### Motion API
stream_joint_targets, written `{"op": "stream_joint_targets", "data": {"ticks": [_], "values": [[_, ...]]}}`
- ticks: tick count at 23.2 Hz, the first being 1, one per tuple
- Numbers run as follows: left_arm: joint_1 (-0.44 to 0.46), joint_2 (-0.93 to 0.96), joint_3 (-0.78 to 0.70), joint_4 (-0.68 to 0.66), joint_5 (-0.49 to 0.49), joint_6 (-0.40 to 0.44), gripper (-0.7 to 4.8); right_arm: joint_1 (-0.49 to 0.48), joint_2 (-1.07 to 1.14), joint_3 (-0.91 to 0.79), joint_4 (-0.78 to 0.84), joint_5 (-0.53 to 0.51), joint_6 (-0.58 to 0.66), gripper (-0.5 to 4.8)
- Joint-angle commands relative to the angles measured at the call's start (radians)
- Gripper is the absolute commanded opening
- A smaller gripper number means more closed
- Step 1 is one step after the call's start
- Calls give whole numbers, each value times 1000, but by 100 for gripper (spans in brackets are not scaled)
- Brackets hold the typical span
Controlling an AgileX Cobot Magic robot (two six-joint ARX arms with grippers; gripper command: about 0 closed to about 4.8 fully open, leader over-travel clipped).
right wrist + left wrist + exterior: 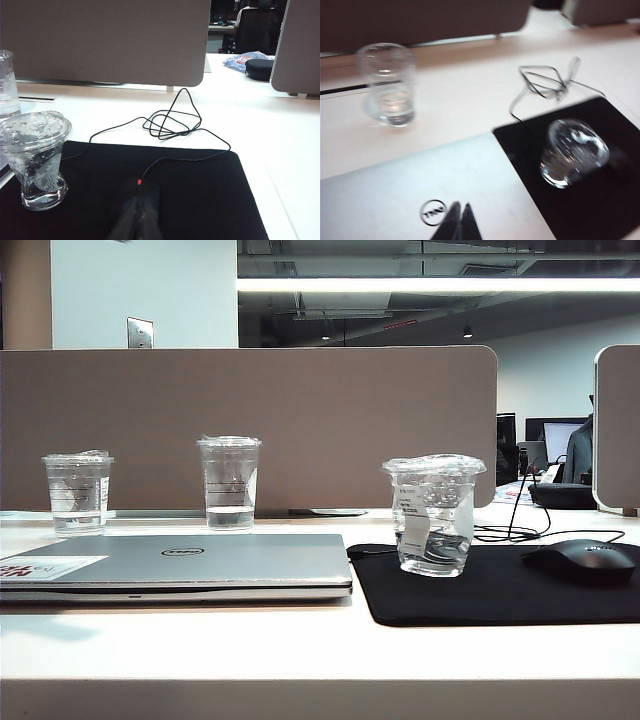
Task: Pick up the coffee cup on the right and place it on the right side of the laptop.
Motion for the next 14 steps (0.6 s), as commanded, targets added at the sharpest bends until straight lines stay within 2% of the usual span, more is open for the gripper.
{"op": "stream_joint_targets", "data": {"ticks": [1,3,4,6,8,11,14], "values": [[41,-76,-21,27,-20,-5,-6,-1,-2,-6,16,-1,3,-8],[119,-143,-97,141,36,63,-6,1,-2,-6,14,-1,3,-8],[178,-196,-176,272,69,98,-6,0,-2,-6,14,-1,3,-8],[253,-286,-296,439,96,129,-6,1,-2,-6,12,-1,3,-8],[309,-369,-393,521,71,130,-6,0,-2,-6,10,1,3,-8],[347,-491,-504,526,-10,130,-6,0,-2,-6,10,1,3,-8],[381,-647,-654,527,-21,121,-6,0,-2,-6,10,1,3,-8]]}}
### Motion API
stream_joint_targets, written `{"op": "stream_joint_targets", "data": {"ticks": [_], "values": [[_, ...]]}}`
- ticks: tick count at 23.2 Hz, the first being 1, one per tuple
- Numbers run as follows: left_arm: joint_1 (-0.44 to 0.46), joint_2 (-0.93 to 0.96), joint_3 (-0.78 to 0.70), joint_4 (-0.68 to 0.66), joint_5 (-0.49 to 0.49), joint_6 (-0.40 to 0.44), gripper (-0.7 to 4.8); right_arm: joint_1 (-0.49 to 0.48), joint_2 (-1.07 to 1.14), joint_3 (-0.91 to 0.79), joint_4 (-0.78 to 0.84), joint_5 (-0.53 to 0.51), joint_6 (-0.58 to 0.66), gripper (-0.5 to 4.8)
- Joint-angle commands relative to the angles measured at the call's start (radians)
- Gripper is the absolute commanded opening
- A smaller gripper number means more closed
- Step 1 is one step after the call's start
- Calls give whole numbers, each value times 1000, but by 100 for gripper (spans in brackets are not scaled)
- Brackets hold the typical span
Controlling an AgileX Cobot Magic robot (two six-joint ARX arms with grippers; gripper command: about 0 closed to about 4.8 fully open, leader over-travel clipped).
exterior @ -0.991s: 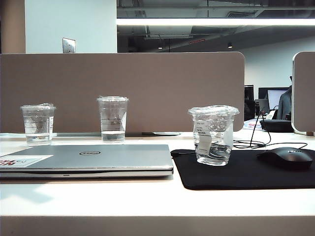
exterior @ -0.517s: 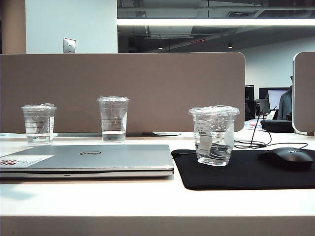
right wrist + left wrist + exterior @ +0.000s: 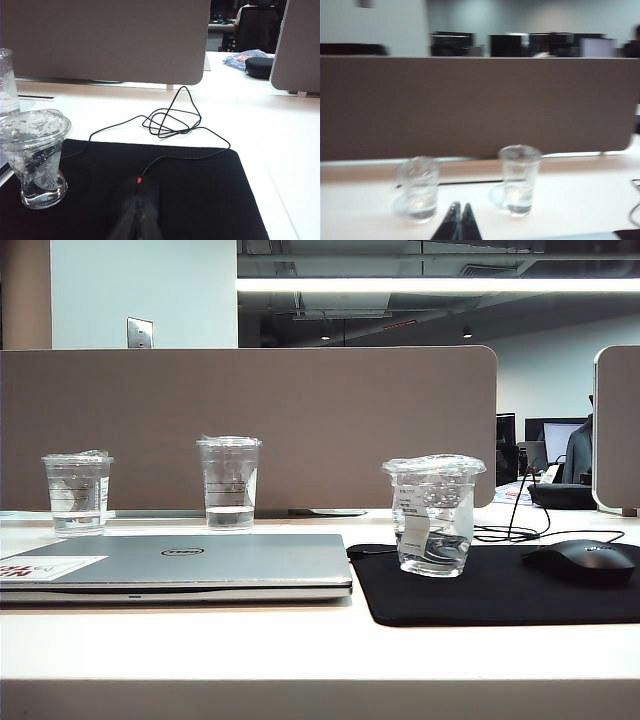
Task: Pick up the coffee cup on the right and place it on the right side of the laptop.
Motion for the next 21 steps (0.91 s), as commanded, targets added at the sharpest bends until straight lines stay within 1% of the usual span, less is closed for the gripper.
{"op": "stream_joint_targets", "data": {"ticks": [1,6,7,14,15,17,19,21], "values": [[22,-132,-133,6,-6,-26,-6,0,-2,-6,15,1,3,-8],[28,-308,-306,7,-6,-92,-6,0,-2,-6,14,2,3,-8],[28,-328,-327,6,-6,-93,-6,0,-2,-6,14,2,3,-8],[25,-352,-395,8,-5,-92,-6,0,-2,-6,10,1,3,-8],[20,-352,-409,9,-7,-84,-6,0,-2,-6,8,1,3,-8],[1,-352,-412,-41,-22,-44,-6,0,-2,-6,8,1,3,-8],[-16,-352,-412,-67,-51,-34,-6,0,-2,-6,8,1,3,-8],[-17,-352,-412,-70,-51,-33,-6,0,-2,-6,8,1,3,-8]]}}
